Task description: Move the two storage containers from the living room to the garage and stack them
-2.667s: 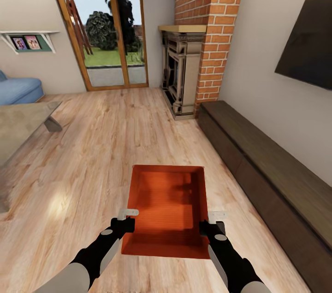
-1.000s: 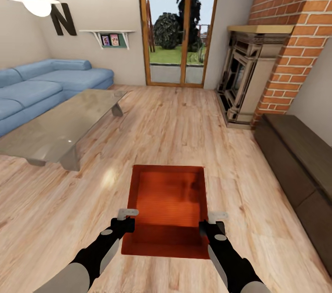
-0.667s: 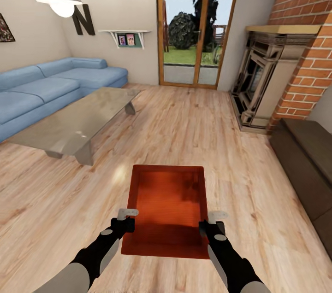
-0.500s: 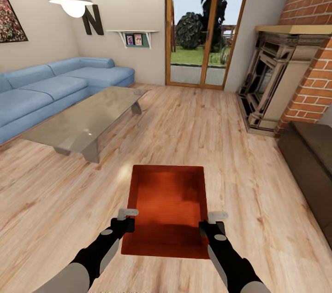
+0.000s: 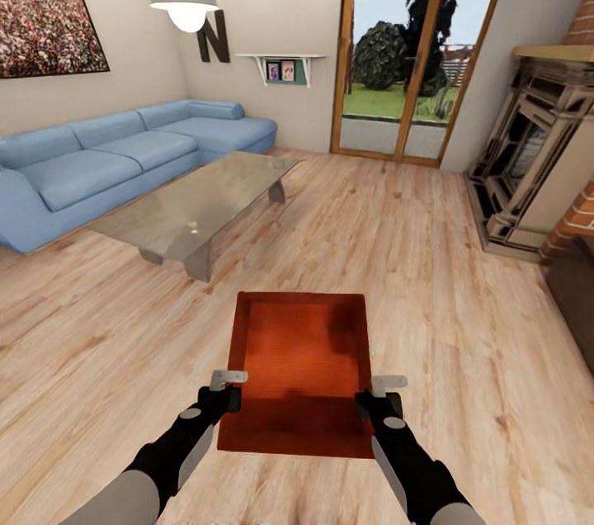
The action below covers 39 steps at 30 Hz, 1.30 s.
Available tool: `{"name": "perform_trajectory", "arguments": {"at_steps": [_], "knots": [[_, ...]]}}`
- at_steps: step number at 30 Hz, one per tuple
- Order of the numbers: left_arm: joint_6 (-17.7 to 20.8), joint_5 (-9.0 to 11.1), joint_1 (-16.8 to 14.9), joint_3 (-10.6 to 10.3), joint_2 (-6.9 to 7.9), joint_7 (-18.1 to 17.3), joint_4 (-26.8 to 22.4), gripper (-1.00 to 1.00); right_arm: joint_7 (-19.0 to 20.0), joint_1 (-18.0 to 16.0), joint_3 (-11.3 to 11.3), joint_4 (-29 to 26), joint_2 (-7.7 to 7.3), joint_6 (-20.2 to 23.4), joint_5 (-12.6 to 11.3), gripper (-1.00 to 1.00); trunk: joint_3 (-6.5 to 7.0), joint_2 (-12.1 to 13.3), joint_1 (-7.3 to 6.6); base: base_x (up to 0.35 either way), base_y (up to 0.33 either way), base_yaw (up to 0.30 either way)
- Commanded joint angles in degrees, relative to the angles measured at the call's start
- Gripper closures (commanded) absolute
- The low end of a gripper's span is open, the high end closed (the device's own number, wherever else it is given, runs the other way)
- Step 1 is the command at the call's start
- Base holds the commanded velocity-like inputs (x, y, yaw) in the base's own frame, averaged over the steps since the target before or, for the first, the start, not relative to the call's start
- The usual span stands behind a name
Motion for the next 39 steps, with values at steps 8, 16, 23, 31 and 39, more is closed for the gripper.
{"name": "perform_trajectory", "arguments": {"at_steps": [8, 16, 23, 31, 39], "knots": [[0.1, 0.3, 0.0, -0.3, -0.04, 0.6, -1.8, 1.00, -1.2, 0.1, -0.1, -1.4, 0.04, 0.8, 0.0, 1.00, -0.05, 0.0, 0.00, 0.000, 0.000, 0.277], [0.1, 0.2, 0.0, -0.3, -0.02, 0.6, -1.8, 1.00, -1.3, 0.1, 0.0, -1.6, 1.01, 0.7, 0.1, 1.00, -0.05, 0.0, 0.00, 0.000, 0.000, 0.277], [0.1, 0.2, 0.1, -0.3, 0.04, 0.7, -1.8, 1.00, -1.3, 0.1, 0.0, -1.6, 1.41, 0.8, 0.1, 1.00, -0.05, 0.0, 0.00, 0.000, 0.000, 0.277], [0.1, 0.2, 0.1, -0.3, 0.05, 0.7, -1.8, 1.00, -1.3, 0.1, 0.0, -1.6, 1.38, 0.8, 0.1, 1.00, 0.00, 0.0, 0.00, 0.000, 0.000, 0.269], [0.1, 0.2, 0.1, -0.3, 0.05, 0.7, -1.8, 1.00, -1.1, 0.1, -0.1, -1.6, 1.28, 0.7, 0.1, 1.00, 0.02, 0.0, 0.00, 0.000, 0.000, 0.045]]}}
